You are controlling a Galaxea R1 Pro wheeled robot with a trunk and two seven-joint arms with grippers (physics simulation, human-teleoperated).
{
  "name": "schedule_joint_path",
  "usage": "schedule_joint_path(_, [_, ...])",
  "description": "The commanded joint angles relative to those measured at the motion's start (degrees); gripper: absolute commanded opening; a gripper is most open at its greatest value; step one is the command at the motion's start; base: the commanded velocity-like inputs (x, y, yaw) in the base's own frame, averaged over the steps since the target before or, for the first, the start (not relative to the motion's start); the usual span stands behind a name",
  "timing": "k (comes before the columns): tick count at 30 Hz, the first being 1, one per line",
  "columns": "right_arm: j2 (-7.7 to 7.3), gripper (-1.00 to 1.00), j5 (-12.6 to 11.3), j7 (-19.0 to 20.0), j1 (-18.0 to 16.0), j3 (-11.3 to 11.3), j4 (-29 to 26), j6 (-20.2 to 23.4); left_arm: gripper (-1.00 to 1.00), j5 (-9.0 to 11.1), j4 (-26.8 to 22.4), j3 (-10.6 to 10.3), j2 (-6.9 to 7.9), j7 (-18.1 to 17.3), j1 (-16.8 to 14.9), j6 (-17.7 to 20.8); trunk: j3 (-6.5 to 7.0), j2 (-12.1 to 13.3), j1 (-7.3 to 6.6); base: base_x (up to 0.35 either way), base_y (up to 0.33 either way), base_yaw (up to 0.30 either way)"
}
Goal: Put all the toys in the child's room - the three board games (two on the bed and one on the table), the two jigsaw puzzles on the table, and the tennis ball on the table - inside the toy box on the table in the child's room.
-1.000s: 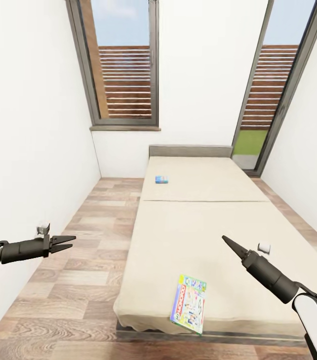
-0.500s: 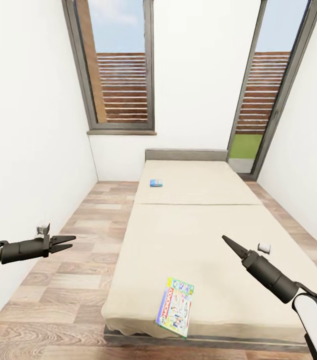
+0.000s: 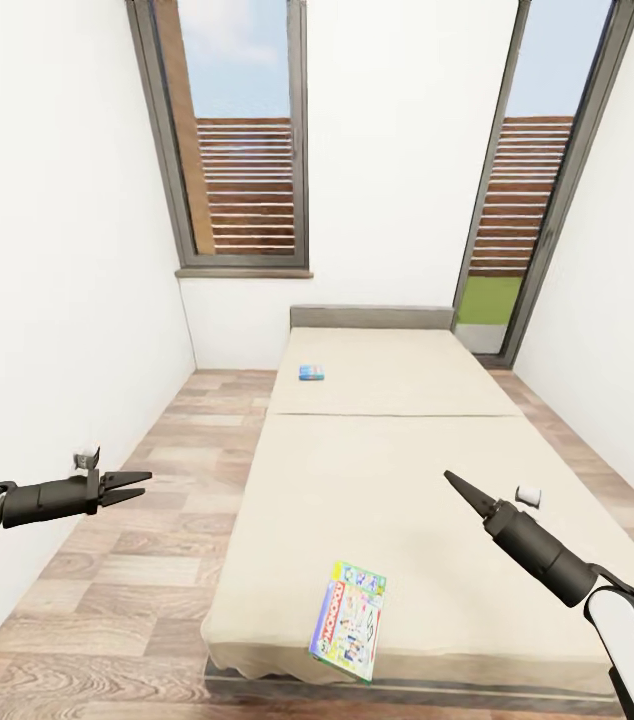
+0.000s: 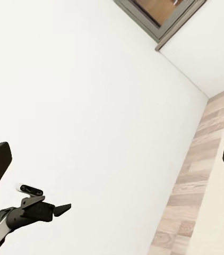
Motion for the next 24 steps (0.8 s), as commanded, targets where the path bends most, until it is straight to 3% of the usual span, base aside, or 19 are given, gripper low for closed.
schedule_joint_path(1, [0.01, 1.0, -0.3, 0.0, 0.0, -0.1, 0.0, 0.4, 1.0, 0.0, 0.0, 0.0, 0.0, -0.2, 0.0, 0.6, 0.04, 0.0, 0.0, 0.0, -0.056, 0.0])
schedule_joint_path(13, [0.03, 1.0, -0.3, 0.0, 0.0, -0.1, 0.0, 0.4, 1.0, 0.0, 0.0, 0.0, 0.0, -0.2, 0.0, 0.4, 1.15, 0.0, 0.0, 0.0, -0.178, 0.0])
schedule_joint_path(24, [0.07, 1.0, -0.3, 0.0, 0.0, -0.1, 0.0, 0.4, 1.0, 0.0, 0.0, 0.0, -0.06, -0.1, 0.0, 0.3, 2.17, 0.0, 0.0, -0.003, -0.043, 0.0])
